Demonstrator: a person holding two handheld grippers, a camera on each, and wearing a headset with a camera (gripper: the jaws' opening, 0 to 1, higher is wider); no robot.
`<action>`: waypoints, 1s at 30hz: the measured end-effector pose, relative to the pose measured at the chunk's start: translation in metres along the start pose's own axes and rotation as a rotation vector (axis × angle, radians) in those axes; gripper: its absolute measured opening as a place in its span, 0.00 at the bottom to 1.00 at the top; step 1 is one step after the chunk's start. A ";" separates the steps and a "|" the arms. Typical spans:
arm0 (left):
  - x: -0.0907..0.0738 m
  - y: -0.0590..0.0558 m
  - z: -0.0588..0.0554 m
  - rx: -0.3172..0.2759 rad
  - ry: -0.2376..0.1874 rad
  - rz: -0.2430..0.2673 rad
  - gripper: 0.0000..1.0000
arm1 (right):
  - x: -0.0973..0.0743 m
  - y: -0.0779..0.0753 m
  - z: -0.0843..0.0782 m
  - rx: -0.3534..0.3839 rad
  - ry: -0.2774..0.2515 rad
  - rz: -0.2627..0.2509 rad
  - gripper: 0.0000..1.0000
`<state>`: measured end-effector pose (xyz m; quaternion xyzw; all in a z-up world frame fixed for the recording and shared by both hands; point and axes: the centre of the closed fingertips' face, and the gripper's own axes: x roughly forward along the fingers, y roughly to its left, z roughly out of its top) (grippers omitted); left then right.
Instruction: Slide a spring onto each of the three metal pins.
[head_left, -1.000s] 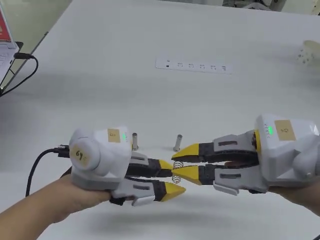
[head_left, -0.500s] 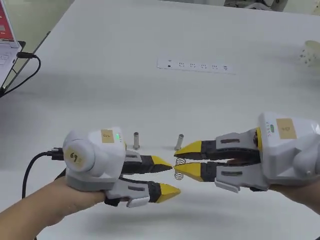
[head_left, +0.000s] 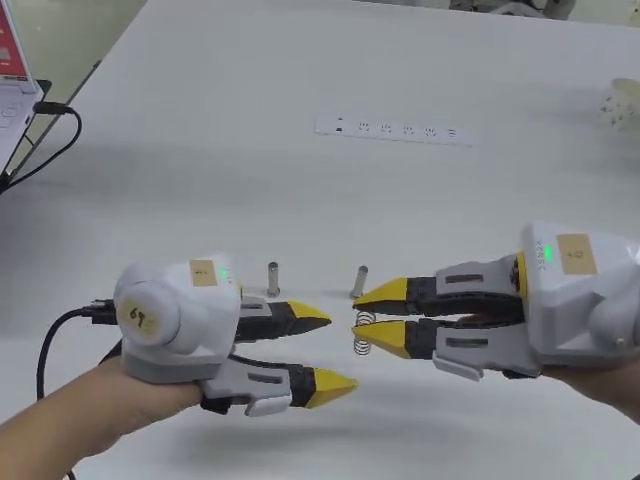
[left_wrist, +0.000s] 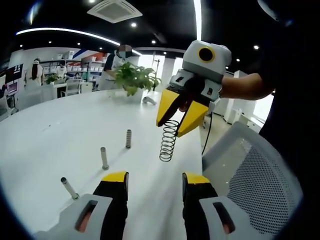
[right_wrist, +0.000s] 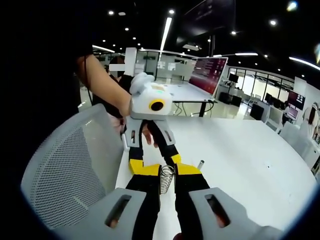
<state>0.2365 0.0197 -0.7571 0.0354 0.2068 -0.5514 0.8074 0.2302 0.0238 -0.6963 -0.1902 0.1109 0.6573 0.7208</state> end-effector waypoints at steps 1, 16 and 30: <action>-0.001 0.001 -0.001 -0.004 0.002 0.006 0.39 | 0.000 0.000 0.000 -0.001 0.001 -0.001 0.07; -0.023 0.023 -0.019 -0.041 0.007 0.135 0.74 | -0.002 -0.007 -0.005 0.002 0.012 -0.037 0.07; -0.048 0.045 -0.026 -0.069 -0.003 0.247 0.95 | -0.004 -0.016 -0.011 0.013 0.019 -0.074 0.07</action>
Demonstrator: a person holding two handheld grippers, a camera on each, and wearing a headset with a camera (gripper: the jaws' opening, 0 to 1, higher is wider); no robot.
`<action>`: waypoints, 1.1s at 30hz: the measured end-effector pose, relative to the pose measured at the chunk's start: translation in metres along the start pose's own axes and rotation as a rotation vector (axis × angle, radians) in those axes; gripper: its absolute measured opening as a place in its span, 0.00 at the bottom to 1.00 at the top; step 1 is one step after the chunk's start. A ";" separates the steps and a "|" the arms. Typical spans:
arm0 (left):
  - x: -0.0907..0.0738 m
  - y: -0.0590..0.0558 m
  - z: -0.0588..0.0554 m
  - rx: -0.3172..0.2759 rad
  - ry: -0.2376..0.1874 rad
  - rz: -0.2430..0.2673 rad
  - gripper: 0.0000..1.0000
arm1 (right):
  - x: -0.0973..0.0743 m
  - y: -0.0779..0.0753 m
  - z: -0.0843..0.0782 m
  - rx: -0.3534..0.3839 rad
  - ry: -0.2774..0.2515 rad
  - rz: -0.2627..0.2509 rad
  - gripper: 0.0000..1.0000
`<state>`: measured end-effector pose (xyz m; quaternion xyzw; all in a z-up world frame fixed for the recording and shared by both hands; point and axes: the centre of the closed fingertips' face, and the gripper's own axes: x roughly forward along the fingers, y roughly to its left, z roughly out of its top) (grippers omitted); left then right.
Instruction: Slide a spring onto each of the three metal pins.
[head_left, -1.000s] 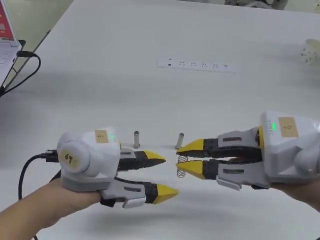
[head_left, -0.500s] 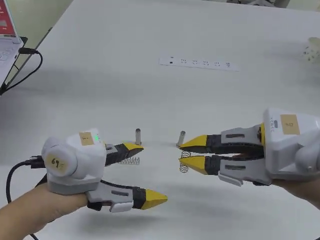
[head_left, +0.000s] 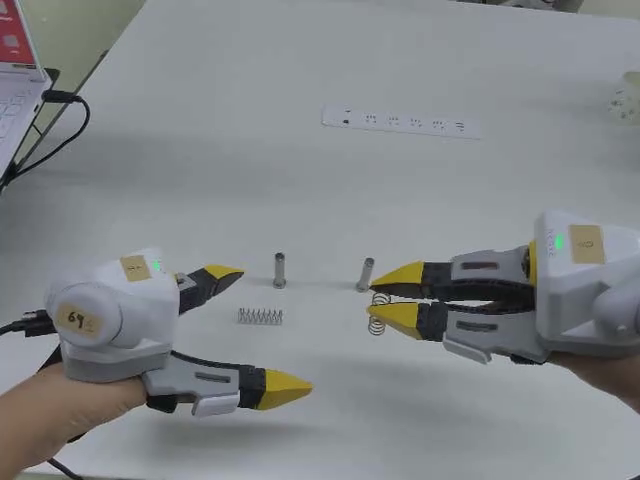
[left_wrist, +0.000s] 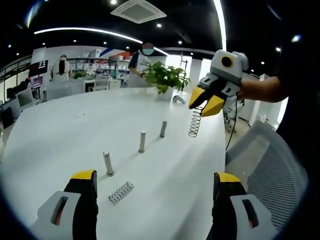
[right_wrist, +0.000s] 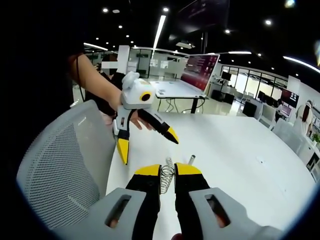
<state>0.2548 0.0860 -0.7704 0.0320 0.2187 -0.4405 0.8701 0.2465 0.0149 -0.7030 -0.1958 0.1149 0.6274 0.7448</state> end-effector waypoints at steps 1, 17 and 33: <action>-0.001 0.001 -0.001 -0.002 0.001 0.008 0.97 | 0.000 -0.001 0.000 0.000 0.001 -0.005 0.07; -0.019 0.017 -0.012 -0.017 0.020 0.077 0.98 | -0.003 -0.018 -0.006 0.021 0.004 -0.071 0.07; -0.025 0.021 -0.014 -0.027 0.018 0.095 0.98 | -0.002 -0.044 -0.015 0.036 0.006 -0.154 0.07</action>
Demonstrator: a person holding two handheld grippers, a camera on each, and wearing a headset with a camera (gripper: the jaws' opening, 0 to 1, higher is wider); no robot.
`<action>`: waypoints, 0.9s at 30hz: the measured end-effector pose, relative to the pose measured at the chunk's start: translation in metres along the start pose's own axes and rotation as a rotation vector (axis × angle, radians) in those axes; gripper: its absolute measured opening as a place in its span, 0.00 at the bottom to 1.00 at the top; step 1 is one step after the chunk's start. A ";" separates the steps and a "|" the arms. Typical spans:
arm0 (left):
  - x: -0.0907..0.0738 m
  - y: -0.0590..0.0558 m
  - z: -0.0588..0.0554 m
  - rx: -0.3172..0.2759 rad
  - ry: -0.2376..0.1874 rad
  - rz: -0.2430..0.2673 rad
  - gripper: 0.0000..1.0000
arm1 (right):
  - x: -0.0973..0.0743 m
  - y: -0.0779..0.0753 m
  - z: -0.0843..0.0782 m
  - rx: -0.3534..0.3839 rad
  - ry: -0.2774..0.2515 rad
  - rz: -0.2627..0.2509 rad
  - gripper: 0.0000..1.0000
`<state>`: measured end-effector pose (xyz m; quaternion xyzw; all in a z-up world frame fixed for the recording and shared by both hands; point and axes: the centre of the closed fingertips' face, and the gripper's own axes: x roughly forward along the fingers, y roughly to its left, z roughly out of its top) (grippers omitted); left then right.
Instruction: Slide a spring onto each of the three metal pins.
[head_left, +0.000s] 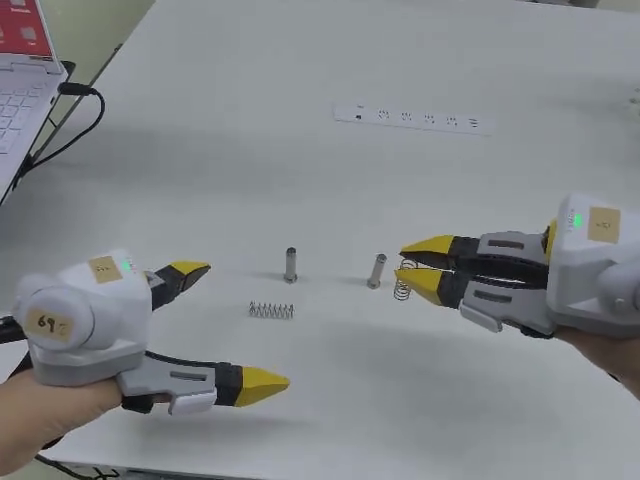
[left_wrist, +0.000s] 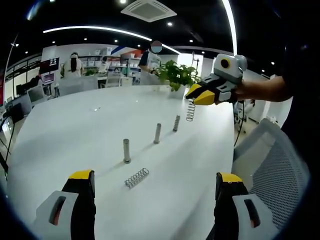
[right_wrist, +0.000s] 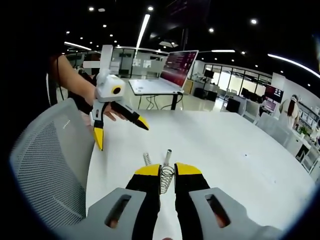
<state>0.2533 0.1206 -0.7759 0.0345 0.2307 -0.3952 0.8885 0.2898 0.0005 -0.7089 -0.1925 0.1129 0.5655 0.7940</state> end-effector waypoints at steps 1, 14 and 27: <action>0.000 0.000 0.000 0.000 -0.001 0.002 0.98 | 0.001 -0.002 0.000 0.002 -0.002 -0.005 0.07; -0.002 0.003 0.000 -0.002 0.001 0.011 0.98 | 0.013 -0.042 -0.002 0.015 0.003 -0.117 0.07; -0.003 0.005 0.001 -0.007 0.001 0.014 0.98 | 0.025 -0.052 -0.006 0.076 -0.020 -0.136 0.07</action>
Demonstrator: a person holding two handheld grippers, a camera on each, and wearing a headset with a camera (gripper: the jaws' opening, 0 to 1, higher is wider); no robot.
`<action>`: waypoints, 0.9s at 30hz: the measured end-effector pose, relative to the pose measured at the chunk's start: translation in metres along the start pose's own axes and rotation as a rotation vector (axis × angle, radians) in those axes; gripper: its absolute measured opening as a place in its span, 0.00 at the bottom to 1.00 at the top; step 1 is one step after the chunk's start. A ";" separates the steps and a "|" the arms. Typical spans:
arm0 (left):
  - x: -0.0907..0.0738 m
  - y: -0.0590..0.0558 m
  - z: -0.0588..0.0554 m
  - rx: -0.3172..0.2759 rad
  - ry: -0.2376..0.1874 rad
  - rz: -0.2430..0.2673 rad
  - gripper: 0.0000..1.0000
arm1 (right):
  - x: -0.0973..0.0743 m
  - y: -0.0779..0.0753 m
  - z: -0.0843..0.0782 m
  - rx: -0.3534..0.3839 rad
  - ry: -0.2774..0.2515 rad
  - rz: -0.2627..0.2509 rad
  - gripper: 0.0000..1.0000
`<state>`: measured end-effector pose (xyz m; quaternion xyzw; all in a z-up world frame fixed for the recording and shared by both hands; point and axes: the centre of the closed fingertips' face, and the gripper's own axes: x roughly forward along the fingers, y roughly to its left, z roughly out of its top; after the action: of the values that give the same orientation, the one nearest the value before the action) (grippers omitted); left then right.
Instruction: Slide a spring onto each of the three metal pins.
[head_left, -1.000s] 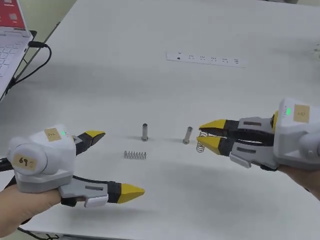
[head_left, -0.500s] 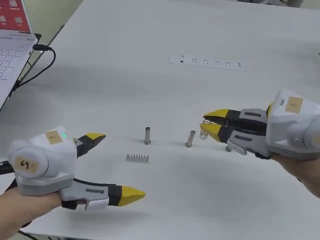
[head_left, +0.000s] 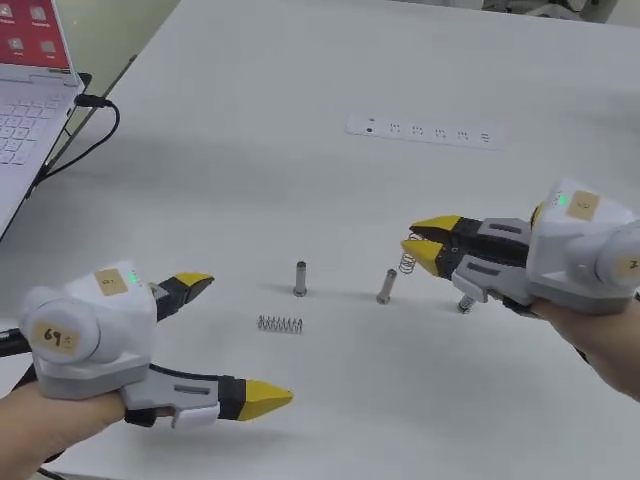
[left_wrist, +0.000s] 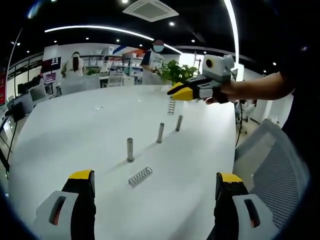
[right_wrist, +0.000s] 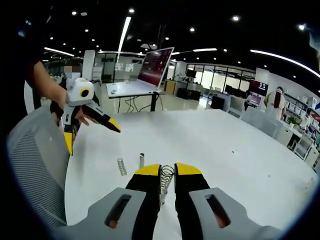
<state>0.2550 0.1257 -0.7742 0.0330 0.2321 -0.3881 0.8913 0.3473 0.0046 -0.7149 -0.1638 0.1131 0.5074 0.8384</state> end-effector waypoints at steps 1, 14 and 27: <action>0.000 0.000 0.000 0.000 -0.001 0.000 0.98 | 0.001 0.000 0.000 -0.001 0.001 0.000 0.07; -0.001 0.001 -0.003 -0.004 0.004 0.002 0.98 | 0.010 -0.004 -0.010 0.034 0.016 -0.012 0.07; -0.003 0.001 -0.005 -0.011 0.007 0.008 0.98 | 0.016 -0.003 -0.017 0.048 0.030 -0.012 0.07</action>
<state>0.2519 0.1301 -0.7775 0.0303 0.2371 -0.3831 0.8923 0.3569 0.0101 -0.7354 -0.1521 0.1369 0.4969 0.8433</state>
